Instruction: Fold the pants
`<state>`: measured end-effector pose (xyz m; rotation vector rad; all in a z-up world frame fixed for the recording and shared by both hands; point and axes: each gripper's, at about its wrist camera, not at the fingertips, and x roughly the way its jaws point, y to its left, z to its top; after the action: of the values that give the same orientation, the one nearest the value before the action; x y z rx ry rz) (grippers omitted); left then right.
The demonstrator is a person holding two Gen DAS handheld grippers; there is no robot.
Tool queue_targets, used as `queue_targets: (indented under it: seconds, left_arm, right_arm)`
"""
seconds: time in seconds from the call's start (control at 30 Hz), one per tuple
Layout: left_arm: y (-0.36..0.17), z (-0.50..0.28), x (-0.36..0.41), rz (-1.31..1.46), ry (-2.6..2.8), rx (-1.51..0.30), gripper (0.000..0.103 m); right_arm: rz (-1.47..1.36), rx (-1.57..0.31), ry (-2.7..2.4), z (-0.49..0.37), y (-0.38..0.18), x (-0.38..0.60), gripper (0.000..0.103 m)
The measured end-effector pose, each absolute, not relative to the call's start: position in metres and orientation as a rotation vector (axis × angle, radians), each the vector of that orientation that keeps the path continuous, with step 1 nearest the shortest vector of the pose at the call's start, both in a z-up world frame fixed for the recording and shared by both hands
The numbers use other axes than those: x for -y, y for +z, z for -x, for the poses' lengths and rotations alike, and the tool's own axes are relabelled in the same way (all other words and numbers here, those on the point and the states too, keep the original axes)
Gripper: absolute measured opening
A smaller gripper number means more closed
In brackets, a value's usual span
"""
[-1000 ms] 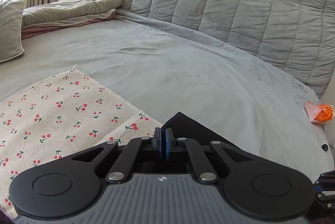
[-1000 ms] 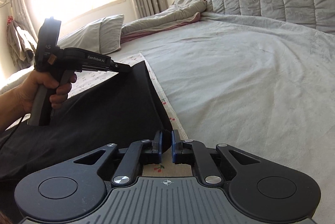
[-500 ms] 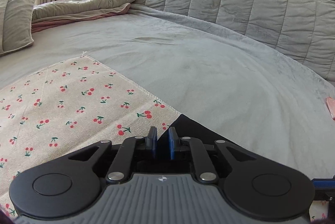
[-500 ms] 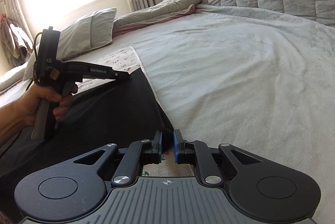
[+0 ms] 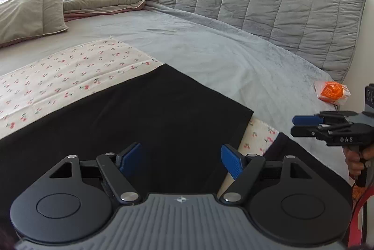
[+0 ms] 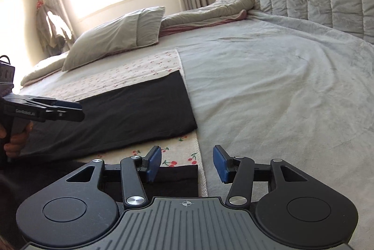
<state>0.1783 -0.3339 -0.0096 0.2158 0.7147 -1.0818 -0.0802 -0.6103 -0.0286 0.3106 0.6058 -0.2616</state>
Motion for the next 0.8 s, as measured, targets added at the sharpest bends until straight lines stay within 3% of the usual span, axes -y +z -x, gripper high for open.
queue_targets:
  seconds: [0.23, 0.5, 0.57, 0.6, 0.73, 0.8]
  left_arm:
    - [-0.013, -0.116, 0.249, -0.172, -0.957, -0.725, 0.079]
    - [-0.021, -0.078, 0.205, -0.107, -0.897, -0.762, 0.079]
    - [-0.026, -0.072, 0.199, -0.105, -0.885, -0.768, 0.079]
    - [-0.028, -0.067, 0.197, -0.110, -0.884, -0.772, 0.079]
    - [-0.034, -0.053, 0.190, -0.133, -0.896, -0.773, 0.079]
    - [-0.036, -0.046, 0.185, -0.145, -0.909, -0.760, 0.080]
  right_arm:
    - [-0.186, -0.718, -0.101, 0.056, -0.035, 0.610, 0.045]
    - [-0.157, -0.834, -0.015, 0.040, -0.048, 0.625, 0.043]
    - [-0.144, -0.843, -0.016, 0.041, -0.046, 0.622, 0.034]
    - [-0.135, -0.850, -0.015, 0.040, -0.044, 0.620, 0.022]
    - [-0.044, -0.857, -0.072, 0.040, -0.039, 0.603, 0.010]
    - [0.023, -0.856, -0.126, 0.040, -0.036, 0.592, 0.009]
